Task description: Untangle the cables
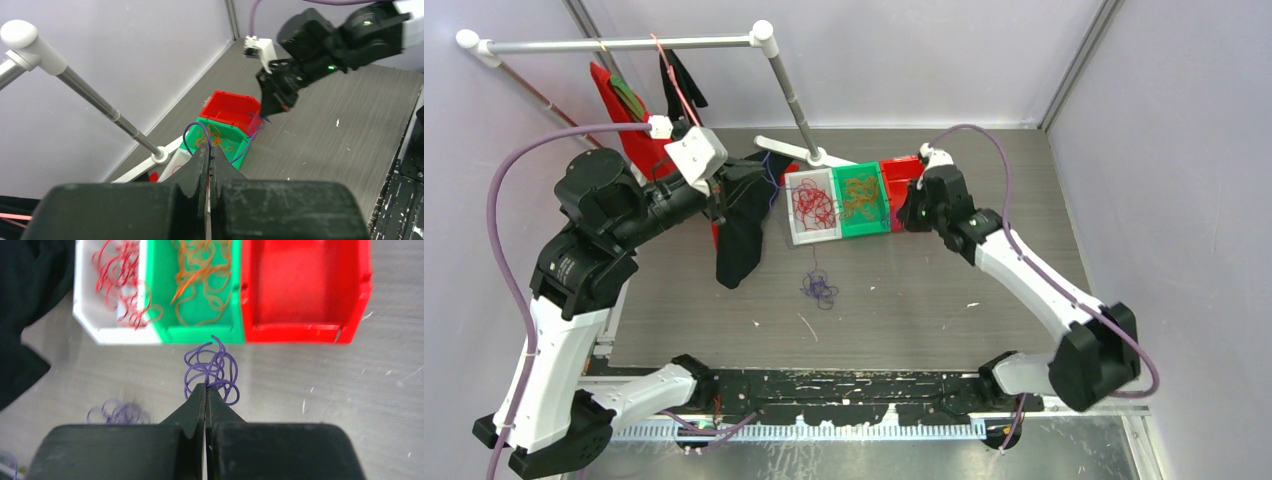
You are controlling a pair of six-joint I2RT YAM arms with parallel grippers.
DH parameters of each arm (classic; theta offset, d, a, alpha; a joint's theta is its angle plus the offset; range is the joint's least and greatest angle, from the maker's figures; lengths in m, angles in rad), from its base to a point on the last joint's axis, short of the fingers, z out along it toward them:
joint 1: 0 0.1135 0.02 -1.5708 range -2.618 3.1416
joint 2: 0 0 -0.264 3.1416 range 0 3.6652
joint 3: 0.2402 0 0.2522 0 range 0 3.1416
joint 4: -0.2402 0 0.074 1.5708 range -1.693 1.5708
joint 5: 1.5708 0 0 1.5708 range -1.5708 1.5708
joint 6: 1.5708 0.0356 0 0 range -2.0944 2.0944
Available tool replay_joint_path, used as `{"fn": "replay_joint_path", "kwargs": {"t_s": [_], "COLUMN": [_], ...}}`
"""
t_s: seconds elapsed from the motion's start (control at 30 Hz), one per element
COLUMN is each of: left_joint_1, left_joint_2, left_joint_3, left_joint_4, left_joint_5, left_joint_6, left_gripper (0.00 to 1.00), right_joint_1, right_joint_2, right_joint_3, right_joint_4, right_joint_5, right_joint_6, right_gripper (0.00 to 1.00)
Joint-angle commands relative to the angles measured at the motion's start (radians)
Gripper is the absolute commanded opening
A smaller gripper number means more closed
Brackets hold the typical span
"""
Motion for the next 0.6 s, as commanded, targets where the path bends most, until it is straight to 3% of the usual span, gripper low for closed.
{"fn": "replay_joint_path", "kwargs": {"t_s": [0.0,0.2,0.37,0.43,0.57], "left_joint_1": [0.005,0.004,0.004,0.004,0.004], "left_joint_2": [-0.011,0.000,0.002,0.002,0.004], "left_joint_3": [0.025,0.046,0.054,0.057,0.061], "left_joint_4": [-0.022,-0.039,-0.042,-0.045,-0.046], "left_joint_5": [0.053,0.089,0.095,0.096,0.102], "left_joint_6": [-0.003,-0.010,-0.006,-0.003,-0.001], "left_gripper": [0.00,0.00,0.00,0.00,0.00], "right_joint_1": [-0.070,-0.151,-0.189,-0.191,-0.191], "right_joint_2": [0.132,0.351,0.444,0.464,0.449], "right_joint_3": [0.123,0.266,0.324,0.345,0.357], "right_joint_4": [0.140,0.193,0.228,0.224,0.219], "right_joint_5": [0.085,0.103,0.067,0.055,0.045], "right_joint_6": [-0.058,-0.065,-0.055,-0.068,-0.079], "right_gripper": [0.01,0.01,0.01,0.11,0.42]}}
